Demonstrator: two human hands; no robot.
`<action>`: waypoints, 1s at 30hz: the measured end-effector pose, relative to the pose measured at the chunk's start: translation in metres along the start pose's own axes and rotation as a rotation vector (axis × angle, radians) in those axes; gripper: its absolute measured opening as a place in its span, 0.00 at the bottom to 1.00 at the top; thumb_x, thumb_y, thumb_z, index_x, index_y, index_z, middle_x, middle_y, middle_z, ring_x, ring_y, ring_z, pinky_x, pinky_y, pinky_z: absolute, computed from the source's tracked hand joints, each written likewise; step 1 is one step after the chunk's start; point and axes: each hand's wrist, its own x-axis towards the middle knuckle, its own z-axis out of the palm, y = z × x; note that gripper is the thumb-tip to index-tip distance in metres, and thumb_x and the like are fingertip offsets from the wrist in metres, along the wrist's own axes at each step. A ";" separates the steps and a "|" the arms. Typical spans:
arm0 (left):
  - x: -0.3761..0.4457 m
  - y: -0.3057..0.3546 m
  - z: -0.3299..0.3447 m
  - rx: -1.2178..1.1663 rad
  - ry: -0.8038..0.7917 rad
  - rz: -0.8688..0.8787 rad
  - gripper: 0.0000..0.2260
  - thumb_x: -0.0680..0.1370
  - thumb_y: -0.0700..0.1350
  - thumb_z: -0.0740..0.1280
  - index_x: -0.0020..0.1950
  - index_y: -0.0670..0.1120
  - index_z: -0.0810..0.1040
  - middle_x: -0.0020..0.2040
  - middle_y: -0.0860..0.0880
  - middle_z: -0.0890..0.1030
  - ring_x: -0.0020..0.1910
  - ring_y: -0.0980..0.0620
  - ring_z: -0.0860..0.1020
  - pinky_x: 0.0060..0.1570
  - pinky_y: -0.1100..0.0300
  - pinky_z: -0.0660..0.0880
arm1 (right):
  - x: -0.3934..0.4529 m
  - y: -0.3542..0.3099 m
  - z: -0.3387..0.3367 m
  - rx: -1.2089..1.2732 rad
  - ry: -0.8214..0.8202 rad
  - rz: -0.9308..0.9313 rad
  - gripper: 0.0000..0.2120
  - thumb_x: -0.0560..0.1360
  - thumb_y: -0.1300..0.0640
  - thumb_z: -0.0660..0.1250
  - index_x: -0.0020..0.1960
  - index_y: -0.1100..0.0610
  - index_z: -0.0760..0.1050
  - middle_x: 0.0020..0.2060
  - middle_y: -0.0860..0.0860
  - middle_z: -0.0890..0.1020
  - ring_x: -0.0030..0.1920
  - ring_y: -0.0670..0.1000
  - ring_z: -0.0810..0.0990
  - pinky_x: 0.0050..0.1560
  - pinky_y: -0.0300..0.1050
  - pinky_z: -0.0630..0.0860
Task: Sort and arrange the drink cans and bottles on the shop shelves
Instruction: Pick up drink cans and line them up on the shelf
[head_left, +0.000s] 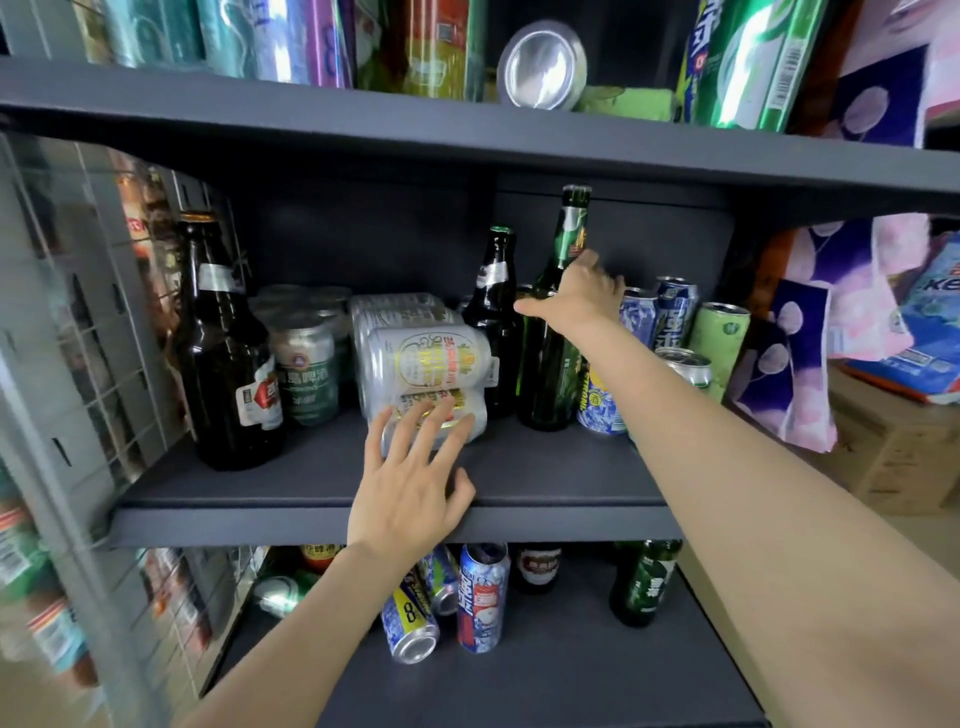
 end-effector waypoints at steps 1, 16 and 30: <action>0.000 0.000 0.000 0.000 0.002 0.001 0.21 0.73 0.50 0.55 0.64 0.48 0.74 0.63 0.45 0.76 0.63 0.43 0.73 0.68 0.44 0.57 | 0.002 0.000 0.004 -0.019 0.018 0.012 0.42 0.67 0.45 0.74 0.68 0.65 0.57 0.65 0.60 0.71 0.68 0.59 0.67 0.73 0.54 0.52; -0.001 -0.001 0.001 0.021 0.020 0.007 0.23 0.74 0.50 0.54 0.66 0.46 0.73 0.62 0.46 0.77 0.63 0.44 0.73 0.68 0.45 0.55 | -0.050 0.008 0.005 0.257 0.171 -0.197 0.35 0.65 0.51 0.77 0.64 0.60 0.62 0.62 0.56 0.67 0.61 0.57 0.69 0.58 0.51 0.71; -0.047 0.017 0.010 -0.271 0.249 0.152 0.19 0.71 0.43 0.57 0.61 0.43 0.72 0.60 0.44 0.74 0.56 0.45 0.71 0.61 0.50 0.61 | -0.166 0.044 -0.100 0.556 -0.042 -0.112 0.40 0.56 0.43 0.79 0.63 0.47 0.67 0.57 0.41 0.77 0.60 0.44 0.75 0.63 0.51 0.72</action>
